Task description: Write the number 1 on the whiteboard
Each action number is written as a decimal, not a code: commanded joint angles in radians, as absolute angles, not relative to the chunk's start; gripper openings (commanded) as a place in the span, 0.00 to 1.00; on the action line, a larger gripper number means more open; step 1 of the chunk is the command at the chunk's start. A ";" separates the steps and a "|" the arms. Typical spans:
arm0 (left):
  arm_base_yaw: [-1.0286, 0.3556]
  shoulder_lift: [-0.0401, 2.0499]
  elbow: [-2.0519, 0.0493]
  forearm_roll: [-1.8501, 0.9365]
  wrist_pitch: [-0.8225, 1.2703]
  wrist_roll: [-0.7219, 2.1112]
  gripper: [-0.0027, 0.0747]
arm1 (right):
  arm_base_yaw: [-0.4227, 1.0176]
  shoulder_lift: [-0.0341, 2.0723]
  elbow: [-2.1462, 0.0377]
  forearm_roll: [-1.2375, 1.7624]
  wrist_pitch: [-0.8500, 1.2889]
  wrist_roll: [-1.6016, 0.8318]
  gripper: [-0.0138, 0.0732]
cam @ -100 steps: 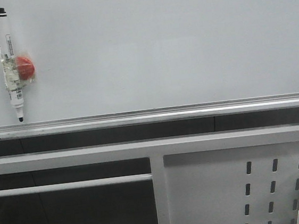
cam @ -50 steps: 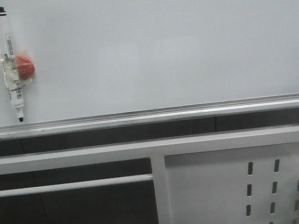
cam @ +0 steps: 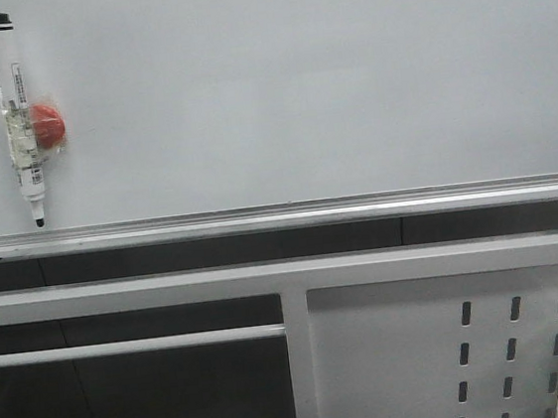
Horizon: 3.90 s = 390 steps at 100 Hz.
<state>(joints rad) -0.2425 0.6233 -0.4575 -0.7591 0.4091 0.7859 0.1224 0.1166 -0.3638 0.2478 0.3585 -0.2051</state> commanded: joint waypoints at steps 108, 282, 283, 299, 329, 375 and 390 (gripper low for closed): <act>-0.692 1.227 -0.411 -0.798 -0.543 0.419 0.46 | 0.116 0.143 -0.400 0.240 0.326 -0.220 0.10; -0.692 1.291 -0.479 -0.499 -0.459 0.257 0.01 | 0.116 0.150 -0.433 0.342 0.382 -0.378 0.10; -0.692 1.283 -0.479 -0.493 -0.454 0.257 0.01 | 0.118 0.152 -0.438 0.352 0.382 -0.396 0.10; -0.718 1.177 -0.479 -0.320 -0.328 0.257 0.01 | 0.126 0.228 -0.473 0.782 0.525 -0.818 0.10; -0.845 1.071 -0.485 0.005 -0.098 0.257 0.01 | 0.128 0.493 -0.487 1.334 0.789 -1.457 0.32; -0.953 1.079 -0.590 0.090 0.038 0.257 0.01 | 0.575 0.886 -0.727 1.159 0.634 -1.482 0.49; -0.953 1.079 -0.590 0.090 0.060 0.257 0.01 | 0.734 0.959 -0.729 1.198 0.364 -1.470 0.49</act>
<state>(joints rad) -0.9441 1.0903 -0.5533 0.0875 0.1015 0.2592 0.6693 0.9314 -0.6908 1.1396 0.5322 -1.4677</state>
